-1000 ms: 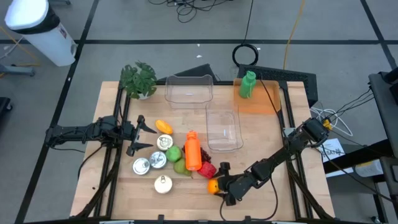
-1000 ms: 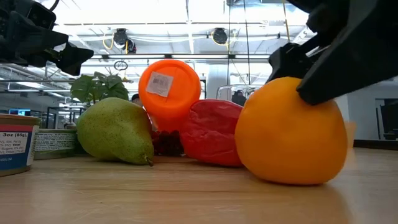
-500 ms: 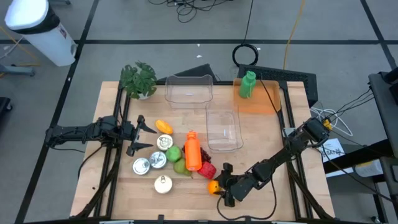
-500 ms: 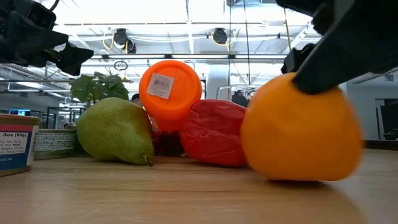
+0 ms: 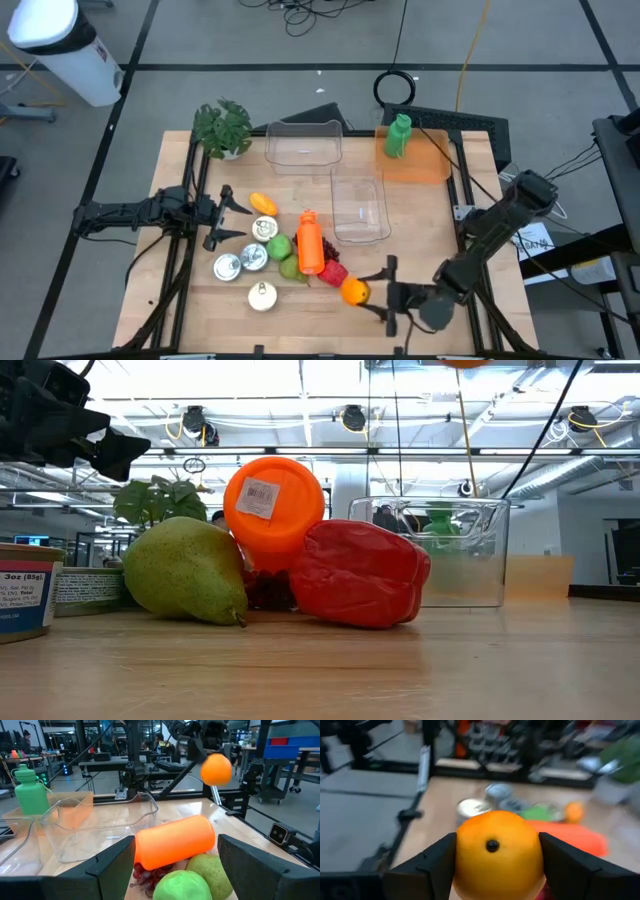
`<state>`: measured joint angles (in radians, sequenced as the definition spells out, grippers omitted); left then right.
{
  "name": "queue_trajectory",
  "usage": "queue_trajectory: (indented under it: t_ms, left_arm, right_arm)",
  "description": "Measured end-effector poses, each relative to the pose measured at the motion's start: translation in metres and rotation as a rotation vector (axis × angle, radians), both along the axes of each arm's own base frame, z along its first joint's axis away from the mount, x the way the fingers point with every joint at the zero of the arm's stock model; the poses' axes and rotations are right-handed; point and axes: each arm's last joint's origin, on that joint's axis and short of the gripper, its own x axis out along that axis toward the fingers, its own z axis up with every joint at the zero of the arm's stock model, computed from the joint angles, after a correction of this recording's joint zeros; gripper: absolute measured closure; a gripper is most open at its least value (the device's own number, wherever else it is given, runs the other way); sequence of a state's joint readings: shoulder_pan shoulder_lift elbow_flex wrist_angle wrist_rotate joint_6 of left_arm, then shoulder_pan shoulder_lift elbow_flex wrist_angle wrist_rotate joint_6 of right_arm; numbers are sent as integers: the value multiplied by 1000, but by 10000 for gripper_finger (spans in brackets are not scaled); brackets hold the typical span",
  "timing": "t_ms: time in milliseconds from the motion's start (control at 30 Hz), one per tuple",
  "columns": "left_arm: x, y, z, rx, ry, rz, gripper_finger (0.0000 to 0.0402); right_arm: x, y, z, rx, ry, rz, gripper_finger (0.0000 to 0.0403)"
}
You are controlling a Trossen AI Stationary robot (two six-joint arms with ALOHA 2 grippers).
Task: Pick & Place Food Item
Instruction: Put the orange into the top transparent bin
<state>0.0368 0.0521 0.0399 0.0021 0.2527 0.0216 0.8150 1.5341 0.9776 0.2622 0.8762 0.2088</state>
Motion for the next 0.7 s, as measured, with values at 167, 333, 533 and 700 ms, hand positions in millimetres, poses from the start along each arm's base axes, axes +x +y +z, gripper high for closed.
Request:
queue_trajectory:
  t_ms: [167,333,533,700]
  left_arm:
    - [0,0,0,0,-1,0,110]
    - [0,1,7,38,-79,28,110]
    - [-1,1,18,-11,-189,27,110]
    - [-3,2,25,-114,-241,44,110]
  right_arm:
    - [-1,-24,-5,-27,-125,39,168]
    - [-7,-63,-12,53,-272,138,168]
    - [-20,-114,-10,143,-488,256,164]
    - [-19,-139,-11,169,-556,329,169]
